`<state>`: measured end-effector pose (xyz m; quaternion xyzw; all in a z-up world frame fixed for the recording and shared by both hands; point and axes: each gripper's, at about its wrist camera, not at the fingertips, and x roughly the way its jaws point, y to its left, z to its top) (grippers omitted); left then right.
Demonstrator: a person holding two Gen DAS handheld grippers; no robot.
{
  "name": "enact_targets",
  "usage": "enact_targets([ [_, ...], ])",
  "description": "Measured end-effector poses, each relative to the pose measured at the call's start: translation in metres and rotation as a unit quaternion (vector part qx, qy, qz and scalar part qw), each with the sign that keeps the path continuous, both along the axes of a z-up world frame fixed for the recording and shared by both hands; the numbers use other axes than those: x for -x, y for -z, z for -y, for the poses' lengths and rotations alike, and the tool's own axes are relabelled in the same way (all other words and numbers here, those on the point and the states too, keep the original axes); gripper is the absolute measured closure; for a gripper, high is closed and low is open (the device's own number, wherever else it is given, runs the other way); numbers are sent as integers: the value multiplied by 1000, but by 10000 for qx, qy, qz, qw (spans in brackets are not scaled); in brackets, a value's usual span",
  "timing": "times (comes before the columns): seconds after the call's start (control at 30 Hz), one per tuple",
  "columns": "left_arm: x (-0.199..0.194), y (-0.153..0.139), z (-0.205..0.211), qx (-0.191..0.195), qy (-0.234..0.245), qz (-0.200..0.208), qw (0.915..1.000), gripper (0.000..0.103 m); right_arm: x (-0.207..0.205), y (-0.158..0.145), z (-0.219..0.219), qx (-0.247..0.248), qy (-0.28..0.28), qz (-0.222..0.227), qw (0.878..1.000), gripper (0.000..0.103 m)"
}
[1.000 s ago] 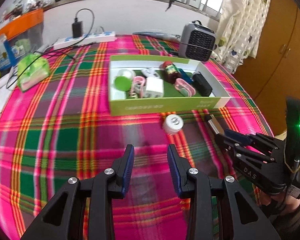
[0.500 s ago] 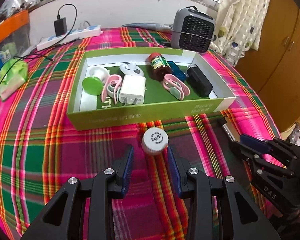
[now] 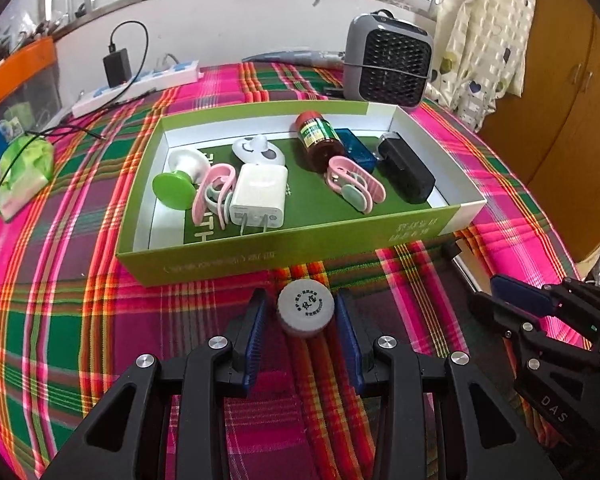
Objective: Organize rigid objects
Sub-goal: 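Grasp the white rectangular stick with the right tool while the left tool grasps the white round cap, then carry the white stick and white round cap over the green tray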
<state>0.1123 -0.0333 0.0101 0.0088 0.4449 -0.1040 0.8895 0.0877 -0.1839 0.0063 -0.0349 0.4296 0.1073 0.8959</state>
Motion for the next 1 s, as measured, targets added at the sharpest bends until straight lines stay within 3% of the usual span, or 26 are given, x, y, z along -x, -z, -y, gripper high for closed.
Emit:
enact_targets([
  [1.0,3,0,-3,30,-90,105,9999,76,-1,-1,0,2,2,2,10000,79],
])
